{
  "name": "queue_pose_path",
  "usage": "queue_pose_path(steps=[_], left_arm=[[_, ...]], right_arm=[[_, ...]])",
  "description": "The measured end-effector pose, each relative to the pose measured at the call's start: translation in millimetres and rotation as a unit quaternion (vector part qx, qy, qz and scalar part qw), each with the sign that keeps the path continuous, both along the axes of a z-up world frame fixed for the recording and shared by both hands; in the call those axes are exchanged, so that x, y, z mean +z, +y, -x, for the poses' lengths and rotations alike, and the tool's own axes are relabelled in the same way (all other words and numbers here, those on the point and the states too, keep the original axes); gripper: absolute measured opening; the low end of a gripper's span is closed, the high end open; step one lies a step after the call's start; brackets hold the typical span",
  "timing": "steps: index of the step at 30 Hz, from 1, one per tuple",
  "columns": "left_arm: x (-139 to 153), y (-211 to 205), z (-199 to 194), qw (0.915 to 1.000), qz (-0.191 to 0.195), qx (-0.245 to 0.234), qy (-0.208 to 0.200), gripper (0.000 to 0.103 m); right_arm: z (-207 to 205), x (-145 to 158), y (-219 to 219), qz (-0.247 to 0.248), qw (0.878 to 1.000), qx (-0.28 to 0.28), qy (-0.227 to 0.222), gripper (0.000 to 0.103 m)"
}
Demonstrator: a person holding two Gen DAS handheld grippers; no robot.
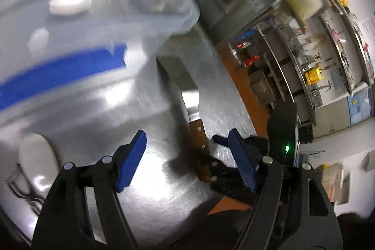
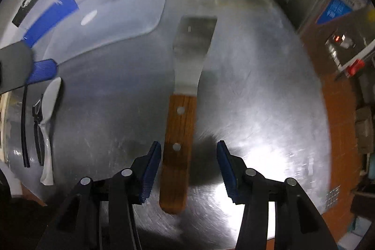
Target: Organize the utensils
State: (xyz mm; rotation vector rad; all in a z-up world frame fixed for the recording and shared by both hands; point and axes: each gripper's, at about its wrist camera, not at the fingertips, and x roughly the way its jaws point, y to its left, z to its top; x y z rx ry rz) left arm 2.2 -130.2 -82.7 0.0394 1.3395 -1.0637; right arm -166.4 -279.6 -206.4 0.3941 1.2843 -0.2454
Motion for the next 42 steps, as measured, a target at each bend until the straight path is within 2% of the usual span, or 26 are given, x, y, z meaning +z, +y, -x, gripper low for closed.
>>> queue_pose_path(steps=[1,2,5,10,13,15,16,17,18,21,24,25,27,29,31,34,36,38,41,42], left_arm=[[-7.1,-6.5,-1.8,1.0000,-0.003,0.004,0.007,0.069],[-13.7,-12.1,-3.6,0.9999,-0.004,0.007,0.008,0.069],[-32.1,-30.8,-6.5,0.9986,0.003,0.028,0.046,0.069],[-67.4,-57.6,-0.2,0.9945,-0.004,0.028,0.101,0.069],[-85.8,-74.8,4.6,0.9918,-0.012,0.024,0.125,0.069],[-93.8,-85.4,9.8,0.9921,-0.014,0.023,0.123,0.067],[-93.9,-89.0,12.0,0.9926,-0.012,0.024,0.119,0.052],[-94.8,-90.5,13.9,0.9925,-0.011,0.023,0.120,0.029],[-96.6,-92.7,16.3,0.9919,-0.013,0.022,0.125,0.020],[-95.2,-87.6,19.4,0.9906,-0.007,0.023,0.135,0.014],[-66.3,-80.6,23.8,0.9929,0.017,0.010,0.117,0.012],[-47.0,-78.3,24.6,0.9941,0.035,0.003,0.102,0.012],[-7.5,-69.7,24.4,0.9953,0.069,-0.007,0.068,0.012],[40.3,-59.1,18.6,0.9929,0.115,-0.015,0.027,0.012],[88.2,-46.7,2.9,0.9887,0.148,-0.017,-0.018,0.012],[130.4,-28.7,-39.9,0.9867,0.148,0.019,-0.064,0.012],[141.6,-20.3,-74.4,0.9871,0.137,0.041,-0.072,0.012],[143.1,-15.6,-116.5,0.9889,0.118,0.061,-0.068,0.012],[124.4,-14.2,-173.1,0.9916,0.076,0.089,-0.054,0.012],[110.3,-16.5,-191.5,0.9929,0.054,0.096,-0.044,0.012]], right_arm=[[2.1,0.9,-1.2,0.007,1.000,0.001,-0.015,0.028],[3.2,0.7,-1.5,0.004,1.000,-0.001,-0.015,0.026],[18.4,-3.6,-7.9,-0.039,0.999,-0.006,-0.026,0.026],[45.3,-13.1,-20.4,-0.132,0.990,0.004,-0.050,0.026],[55.4,-14.0,-21.9,-0.149,0.987,0.018,-0.057,0.026],[60.2,-14.2,-21.0,-0.150,0.987,0.026,-0.059,0.026],[61.8,-14.9,-20.2,-0.150,0.986,0.030,-0.060,0.026],[61.8,-14.5,-22.6,-0.149,0.986,0.032,-0.060,0.026],[62.7,-14.4,-25.3,-0.148,0.987,0.033,-0.060,0.026],[70.2,-12.5,-29.2,-0.149,0.986,0.030,-0.066,0.026],[73.8,14.4,-28.8,-0.136,0.986,0.031,-0.091,0.026],[82.1,24.8,-28.2,-0.127,0.986,0.036,-0.101,0.026],[81.9,66.6,-24.4,-0.093,0.984,0.057,-0.141,0.026],[75.4,100.4,-20.5,-0.073,0.979,0.074,-0.176,0.026],[58.8,132.4,-18.7,-0.059,0.972,0.096,-0.207,0.026],[6.2,169.9,-9.6,-0.045,0.962,0.135,-0.232,0.026],[-39.7,181.7,-4.9,-0.041,0.959,0.158,-0.230,0.026],[-93.2,180.4,-1.1,-0.040,0.961,0.172,-0.212,0.026],[-153.6,165.9,2.6,-0.042,0.967,0.178,-0.176,0.026],[-172.8,157.9,3.2,-0.050,0.969,0.180,-0.160,0.026]])
